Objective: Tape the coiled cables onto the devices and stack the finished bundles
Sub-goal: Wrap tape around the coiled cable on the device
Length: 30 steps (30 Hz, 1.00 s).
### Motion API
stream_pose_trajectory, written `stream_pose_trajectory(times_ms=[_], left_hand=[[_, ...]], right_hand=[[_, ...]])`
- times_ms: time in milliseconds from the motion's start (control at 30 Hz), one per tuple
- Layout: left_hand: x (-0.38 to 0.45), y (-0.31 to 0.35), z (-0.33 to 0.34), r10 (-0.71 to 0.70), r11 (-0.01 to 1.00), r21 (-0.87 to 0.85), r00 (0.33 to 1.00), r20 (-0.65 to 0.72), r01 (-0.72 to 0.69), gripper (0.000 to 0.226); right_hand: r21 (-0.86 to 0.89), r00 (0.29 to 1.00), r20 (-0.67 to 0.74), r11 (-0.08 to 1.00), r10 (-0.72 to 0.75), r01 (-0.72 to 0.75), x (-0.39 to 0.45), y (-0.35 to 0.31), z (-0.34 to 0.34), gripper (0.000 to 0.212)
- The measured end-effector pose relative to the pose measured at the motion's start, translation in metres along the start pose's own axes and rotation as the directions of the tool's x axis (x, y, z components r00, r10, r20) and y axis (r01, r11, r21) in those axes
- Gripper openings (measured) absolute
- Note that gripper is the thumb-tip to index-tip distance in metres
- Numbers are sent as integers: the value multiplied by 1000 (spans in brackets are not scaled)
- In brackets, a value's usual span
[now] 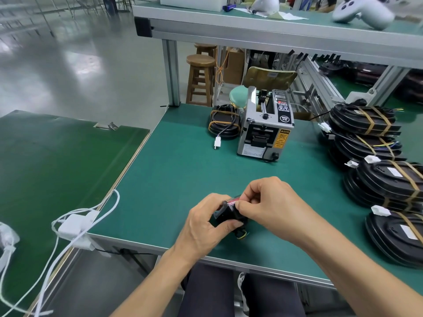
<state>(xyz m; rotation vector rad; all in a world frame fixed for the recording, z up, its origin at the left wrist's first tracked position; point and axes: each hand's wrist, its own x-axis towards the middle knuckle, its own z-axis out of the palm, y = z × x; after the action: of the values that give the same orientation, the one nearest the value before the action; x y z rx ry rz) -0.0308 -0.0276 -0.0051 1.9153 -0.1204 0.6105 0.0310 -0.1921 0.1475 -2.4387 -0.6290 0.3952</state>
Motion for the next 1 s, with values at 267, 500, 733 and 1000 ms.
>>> stream_pose_trajectory(times_ms=[267, 500, 733, 1000], left_hand=[[1, 1, 0, 14, 1000, -11, 1000, 2, -14, 40], [1, -1, 0, 37, 999, -6, 999, -1, -37, 40], [0, -2, 1, 64, 998, 5, 998, -9, -64, 40], [3, -2, 0, 96, 995, 11, 995, -4, -96, 30]], right_hand=[[5, 999, -17, 999, 48, -48, 1, -2, -1, 18], [43, 994, -52, 995, 94, -92, 3, 9, -3, 32], [93, 991, -71, 990, 117, -110, 8, 14, -7, 40], [-99, 974, -220, 995, -48, 26, 1, 19, 20, 56]])
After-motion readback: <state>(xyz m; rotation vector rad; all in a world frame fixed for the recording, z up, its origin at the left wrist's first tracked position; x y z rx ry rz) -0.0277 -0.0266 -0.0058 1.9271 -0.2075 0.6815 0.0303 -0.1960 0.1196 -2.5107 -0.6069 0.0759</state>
